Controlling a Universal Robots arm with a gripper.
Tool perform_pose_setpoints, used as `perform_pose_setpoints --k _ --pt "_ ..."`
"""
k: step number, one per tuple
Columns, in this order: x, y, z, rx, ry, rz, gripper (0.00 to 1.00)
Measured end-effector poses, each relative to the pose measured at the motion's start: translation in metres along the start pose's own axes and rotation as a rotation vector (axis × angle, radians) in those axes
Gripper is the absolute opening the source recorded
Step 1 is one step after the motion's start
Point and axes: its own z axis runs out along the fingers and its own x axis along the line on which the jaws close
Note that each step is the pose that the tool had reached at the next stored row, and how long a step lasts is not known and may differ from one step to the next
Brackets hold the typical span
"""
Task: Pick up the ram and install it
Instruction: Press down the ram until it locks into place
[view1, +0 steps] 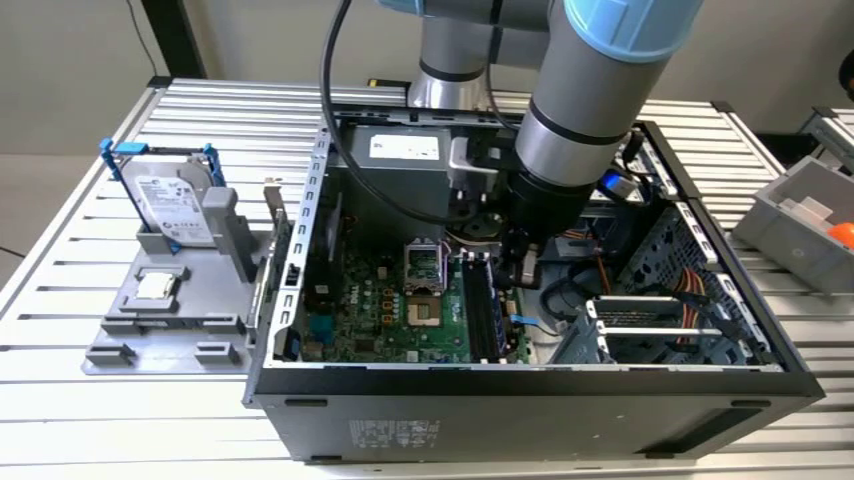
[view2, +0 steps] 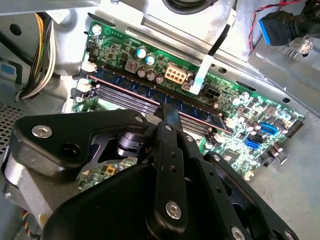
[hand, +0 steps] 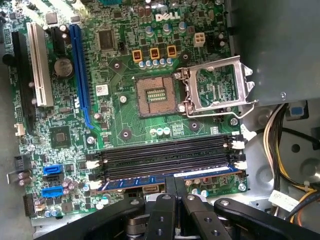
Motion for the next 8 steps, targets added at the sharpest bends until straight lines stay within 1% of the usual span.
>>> perform_pose_setpoints --k 8 --pt "0.0000 0.0001 0.0000 0.0000 0.0007 -0.024 0.00"
